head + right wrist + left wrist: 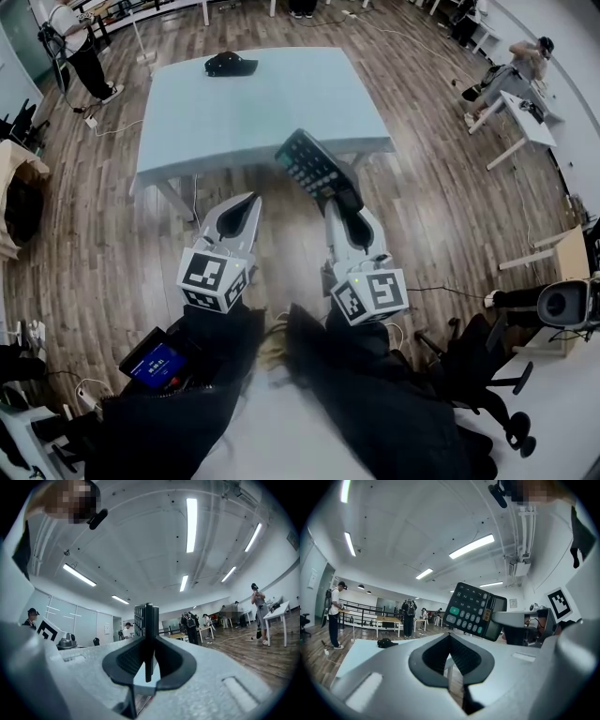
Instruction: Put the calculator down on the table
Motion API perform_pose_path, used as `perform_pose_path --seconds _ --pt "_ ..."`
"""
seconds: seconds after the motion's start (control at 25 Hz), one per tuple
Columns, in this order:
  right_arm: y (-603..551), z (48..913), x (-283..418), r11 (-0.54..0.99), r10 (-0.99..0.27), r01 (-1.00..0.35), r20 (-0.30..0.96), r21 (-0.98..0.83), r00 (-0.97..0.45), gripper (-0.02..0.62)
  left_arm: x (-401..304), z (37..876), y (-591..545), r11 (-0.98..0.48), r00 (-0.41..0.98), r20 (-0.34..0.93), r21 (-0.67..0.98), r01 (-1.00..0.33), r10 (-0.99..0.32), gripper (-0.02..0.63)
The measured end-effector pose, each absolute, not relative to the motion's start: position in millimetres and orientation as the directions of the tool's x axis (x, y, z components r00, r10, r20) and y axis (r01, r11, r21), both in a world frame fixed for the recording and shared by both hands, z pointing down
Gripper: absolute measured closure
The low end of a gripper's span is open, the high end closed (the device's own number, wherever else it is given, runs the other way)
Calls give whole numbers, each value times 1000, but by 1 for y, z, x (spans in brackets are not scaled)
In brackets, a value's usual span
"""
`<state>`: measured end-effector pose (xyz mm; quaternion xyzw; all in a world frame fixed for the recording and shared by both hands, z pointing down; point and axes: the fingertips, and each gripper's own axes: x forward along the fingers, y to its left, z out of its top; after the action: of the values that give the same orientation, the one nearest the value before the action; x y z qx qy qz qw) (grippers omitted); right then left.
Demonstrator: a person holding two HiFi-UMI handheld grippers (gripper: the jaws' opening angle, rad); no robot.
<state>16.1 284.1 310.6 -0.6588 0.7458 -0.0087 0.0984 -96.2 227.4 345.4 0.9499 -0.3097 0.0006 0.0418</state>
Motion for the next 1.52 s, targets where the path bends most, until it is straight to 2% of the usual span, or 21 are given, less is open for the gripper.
perform_pose_path --seconds 0.2,0.48,0.72,0.92,1.2,1.52 --pt "302 333 41 101 -991 -985 -99 -138 -88 546 -65 364 248 -830 834 44 89 -551 -550 609" --pt "313 350 45 70 -996 -982 -61 -174 -60 548 -66 379 251 -830 839 70 124 -544 -539 609" --pt "310 354 54 71 -994 -961 -98 -267 -46 551 -74 387 247 -814 824 77 132 -566 -561 609" --pt "295 367 61 67 -993 -959 -111 -277 -37 552 -86 400 218 -783 791 80 114 -612 -607 609" --pt "210 365 80 95 -989 -956 -135 -276 -59 552 -85 396 143 -755 761 46 96 -648 -647 609" --pt "107 380 67 165 -984 -947 -116 -274 -138 552 -94 416 51 -704 713 75 113 -701 -697 609"
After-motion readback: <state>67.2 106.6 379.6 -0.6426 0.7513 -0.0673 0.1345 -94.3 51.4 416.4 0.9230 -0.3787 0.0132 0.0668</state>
